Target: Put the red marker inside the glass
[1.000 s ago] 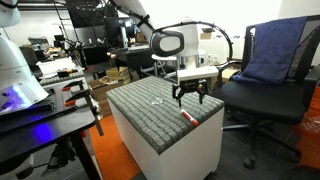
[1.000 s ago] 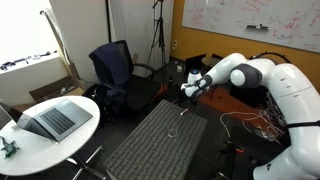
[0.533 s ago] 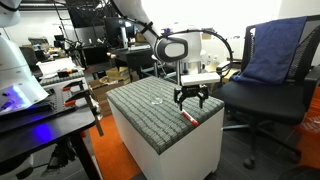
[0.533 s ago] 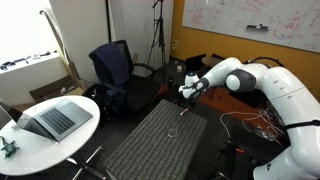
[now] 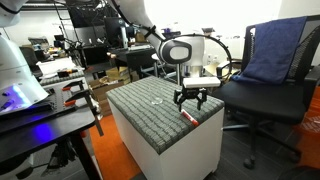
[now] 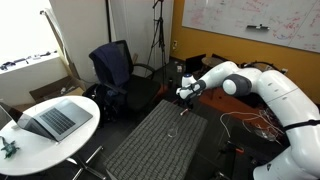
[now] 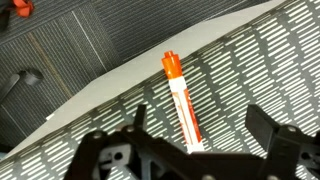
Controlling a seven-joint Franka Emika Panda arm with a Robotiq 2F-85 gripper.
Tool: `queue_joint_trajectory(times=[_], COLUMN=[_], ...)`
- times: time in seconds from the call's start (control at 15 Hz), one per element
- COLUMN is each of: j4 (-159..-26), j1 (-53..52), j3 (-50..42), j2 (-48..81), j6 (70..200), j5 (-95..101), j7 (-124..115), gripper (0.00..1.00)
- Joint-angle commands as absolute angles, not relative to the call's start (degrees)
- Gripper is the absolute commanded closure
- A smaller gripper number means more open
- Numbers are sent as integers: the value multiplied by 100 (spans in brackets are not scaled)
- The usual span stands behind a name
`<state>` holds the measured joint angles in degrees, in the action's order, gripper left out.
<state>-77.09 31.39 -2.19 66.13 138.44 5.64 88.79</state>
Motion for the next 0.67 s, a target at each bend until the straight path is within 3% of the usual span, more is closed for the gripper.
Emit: queue_joint_trajectory(times=[0.0,0.6], j4=[-7210,-6650], j1=[3116,3093], j3=[-206,-216], j2=[6902,7306], j6=[13430,13013], j5=[505,451], j7=[9060,9011], gripper=[0,0])
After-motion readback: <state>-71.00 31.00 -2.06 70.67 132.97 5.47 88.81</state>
